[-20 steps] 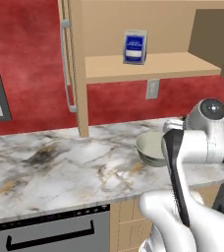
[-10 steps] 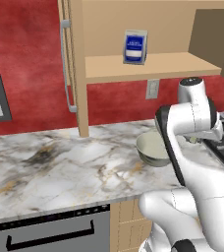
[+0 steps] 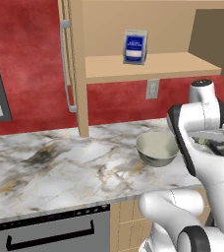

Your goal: Pick the egg and butter from the fridge and place them by the bowl for mixing.

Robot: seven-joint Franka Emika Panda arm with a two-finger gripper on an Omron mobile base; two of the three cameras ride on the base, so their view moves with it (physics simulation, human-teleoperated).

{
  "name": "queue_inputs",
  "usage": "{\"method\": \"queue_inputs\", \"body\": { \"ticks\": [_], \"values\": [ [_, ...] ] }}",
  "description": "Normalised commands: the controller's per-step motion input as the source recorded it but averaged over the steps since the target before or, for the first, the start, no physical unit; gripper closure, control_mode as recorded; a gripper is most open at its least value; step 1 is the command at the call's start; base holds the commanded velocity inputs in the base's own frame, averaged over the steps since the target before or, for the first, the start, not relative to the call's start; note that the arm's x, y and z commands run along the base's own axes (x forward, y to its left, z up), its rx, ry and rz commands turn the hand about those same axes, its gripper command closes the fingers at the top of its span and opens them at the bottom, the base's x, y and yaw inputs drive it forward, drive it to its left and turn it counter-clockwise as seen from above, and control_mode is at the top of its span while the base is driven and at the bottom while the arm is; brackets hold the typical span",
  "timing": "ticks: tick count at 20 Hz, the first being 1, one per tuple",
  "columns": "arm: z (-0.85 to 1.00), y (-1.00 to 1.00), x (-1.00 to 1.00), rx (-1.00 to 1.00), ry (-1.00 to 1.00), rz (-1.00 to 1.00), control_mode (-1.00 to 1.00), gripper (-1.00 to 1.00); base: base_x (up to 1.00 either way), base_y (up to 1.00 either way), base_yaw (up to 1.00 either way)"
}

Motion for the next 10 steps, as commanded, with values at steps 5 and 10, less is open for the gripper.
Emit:
{"method": "queue_inputs", "body": {
  "ticks": [5,10],
  "values": [
    [-0.48,-0.38,0.02,0.04,-0.14,0.0,-1.0,1.0,0.0,0.0,0.0],
    [-0.26,-0.42,0.2,0.15,-0.01,0.05,-1.0,1.0,0.0,0.0,0.0]
  ]
}}
